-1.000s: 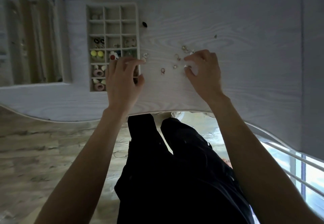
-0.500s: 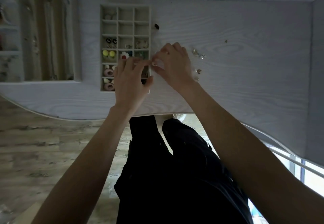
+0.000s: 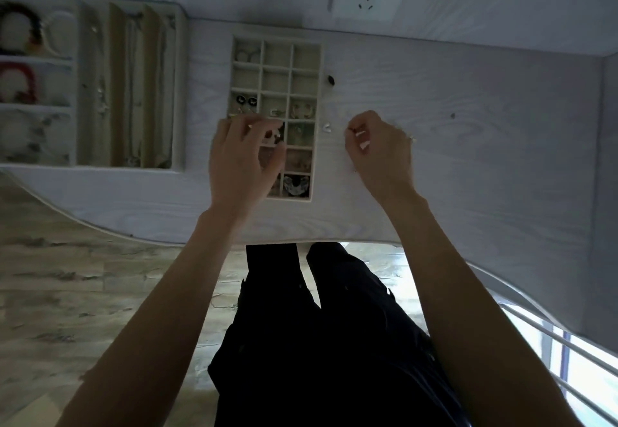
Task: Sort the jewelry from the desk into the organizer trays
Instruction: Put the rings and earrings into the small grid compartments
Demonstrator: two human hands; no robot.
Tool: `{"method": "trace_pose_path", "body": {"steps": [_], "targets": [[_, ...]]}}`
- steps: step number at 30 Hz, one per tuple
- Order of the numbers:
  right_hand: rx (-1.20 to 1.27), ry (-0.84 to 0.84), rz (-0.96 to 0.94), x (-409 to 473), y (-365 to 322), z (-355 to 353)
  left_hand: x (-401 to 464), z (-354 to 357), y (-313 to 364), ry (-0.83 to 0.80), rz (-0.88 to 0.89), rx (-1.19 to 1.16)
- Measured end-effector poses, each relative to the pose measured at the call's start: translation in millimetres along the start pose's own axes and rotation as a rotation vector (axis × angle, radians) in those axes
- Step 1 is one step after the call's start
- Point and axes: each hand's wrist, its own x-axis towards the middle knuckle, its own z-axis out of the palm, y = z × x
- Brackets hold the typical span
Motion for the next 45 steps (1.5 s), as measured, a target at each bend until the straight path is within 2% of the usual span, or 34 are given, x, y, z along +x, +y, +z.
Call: {"method": "trace_pose_path", "body": {"steps": [2, 5, 11, 14, 17, 24, 26, 30, 35, 37, 42, 45], "targets": [[0.106, 0.072, -0.010, 10, -12, -1, 12, -12, -16, 0.025, -0.080, -0.036], [0.117, 0.087, -0.025, 29, -28, 3, 28, -22, -35, 0.003, -0.181, -0.073], [-0.162, -0.007, -0.134, 67, -50, 23, 52, -25, -61, -0.117, -0.301, -0.257], [-0.300, -0.051, -0.190, 76, -57, 29, 58, -24, -66, -0.146, -0.323, -0.296], [-0.337, -0.056, -0.214, 82, -60, 29, 60, -21, -70, -0.158, -0.306, -0.320], [-0.476, -0.108, -0.103, 88, -66, 37, 65, -19, -73, -0.193, -0.289, -0.355], [-0.433, -0.060, -0.091, 89, -64, 35, 66, -20, -72, -0.187, -0.268, -0.350], [-0.318, 0.144, -0.053, 80, -52, 22, 67, -21, -72, -0.178, -0.250, -0.352], [-0.254, 0.204, -0.050, 68, -42, 27, 67, -21, -70, -0.172, -0.238, -0.332], [-0.275, 0.177, -0.076, 72, -40, 31, 67, -21, -70, -0.174, -0.237, -0.331], [-0.425, -0.049, -0.123, 92, -45, 31, 67, -20, -72, -0.184, -0.222, -0.334], [-0.453, -0.114, -0.121, 97, -51, 31, 67, -19, -73, -0.180, -0.218, -0.324]]}}
